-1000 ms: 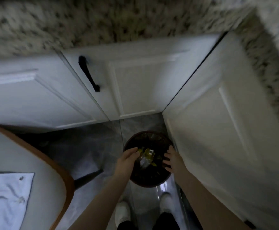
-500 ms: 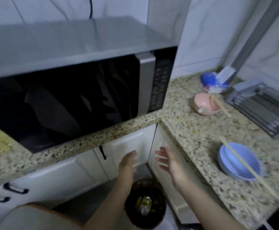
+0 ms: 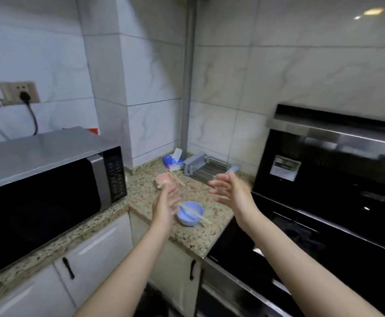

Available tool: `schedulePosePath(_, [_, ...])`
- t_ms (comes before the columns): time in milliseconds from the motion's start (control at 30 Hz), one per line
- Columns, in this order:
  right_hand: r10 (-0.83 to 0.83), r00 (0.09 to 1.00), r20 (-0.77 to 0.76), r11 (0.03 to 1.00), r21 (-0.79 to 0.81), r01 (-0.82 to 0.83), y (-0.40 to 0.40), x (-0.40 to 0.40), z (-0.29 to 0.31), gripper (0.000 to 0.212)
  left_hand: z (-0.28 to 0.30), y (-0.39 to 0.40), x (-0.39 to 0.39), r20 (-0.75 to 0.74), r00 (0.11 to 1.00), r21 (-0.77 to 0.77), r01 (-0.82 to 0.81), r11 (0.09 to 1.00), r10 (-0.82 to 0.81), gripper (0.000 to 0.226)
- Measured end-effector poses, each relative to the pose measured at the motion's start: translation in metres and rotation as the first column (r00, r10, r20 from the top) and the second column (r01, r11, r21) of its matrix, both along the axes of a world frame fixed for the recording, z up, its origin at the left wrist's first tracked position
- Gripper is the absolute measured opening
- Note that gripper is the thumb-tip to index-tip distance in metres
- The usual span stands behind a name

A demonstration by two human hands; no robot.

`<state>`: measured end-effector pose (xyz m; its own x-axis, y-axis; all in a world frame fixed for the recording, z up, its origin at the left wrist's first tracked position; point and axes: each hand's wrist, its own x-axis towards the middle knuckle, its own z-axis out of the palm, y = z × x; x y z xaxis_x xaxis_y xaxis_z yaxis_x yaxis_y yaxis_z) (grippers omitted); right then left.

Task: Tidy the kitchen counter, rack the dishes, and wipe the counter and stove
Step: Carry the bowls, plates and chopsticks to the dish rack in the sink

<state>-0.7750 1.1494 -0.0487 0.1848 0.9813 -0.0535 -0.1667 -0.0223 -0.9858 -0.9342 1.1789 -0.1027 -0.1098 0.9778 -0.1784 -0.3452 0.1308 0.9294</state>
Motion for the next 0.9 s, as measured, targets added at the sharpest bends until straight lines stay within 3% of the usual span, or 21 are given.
schedulePosePath(167, [-0.212,0.976,0.041,0.975,0.070,0.209,-0.134,0.121,0.057,0.041,0.048,-0.078,0.129,-0.002,0.954,0.082,0.299,0.951,-0.300,0.039])
schedulePosePath(333, [-0.491,0.870,0.043,0.869,0.100,0.485,-0.268,0.232,0.098,0.042,0.090,-0.176,0.263,0.010,0.784,0.134,0.614,0.778,-0.621,0.041])
schedulePosePath(400, [-0.597,0.802,0.029,0.799,0.110,0.591,-0.316,0.266,0.108,0.042,0.106,-0.211,0.309,-0.027,0.682,0.165,0.724,0.670,-0.731,0.041])
schedulePosePath(433, [-0.675,0.738,0.017,0.733,0.135,0.667,-0.354,0.292,0.115,0.042,0.119,-0.239,0.345,-0.052,0.611,0.178,0.784,0.595,-0.790,0.041])
schedulePosePath(567, [-0.801,0.597,-0.039,0.589,0.129,0.798,-0.429,0.333,0.124,0.039,0.139,-0.290,0.418,-0.067,0.475,0.236,0.862,0.448,-0.878,0.040])
schedulePosePath(767, [-0.967,0.252,-0.026,0.247,0.127,0.961,-0.559,0.375,0.119,0.039,0.139,-0.394,0.516,-0.016,0.185,0.252,0.952,0.175,-0.983,0.039])
schedulePosePath(900, [-0.999,0.033,0.014,0.034,0.096,0.995,-0.618,0.374,0.111,0.038,0.125,-0.448,0.543,-0.023,0.191,0.361,0.917,0.170,-0.981,0.032])
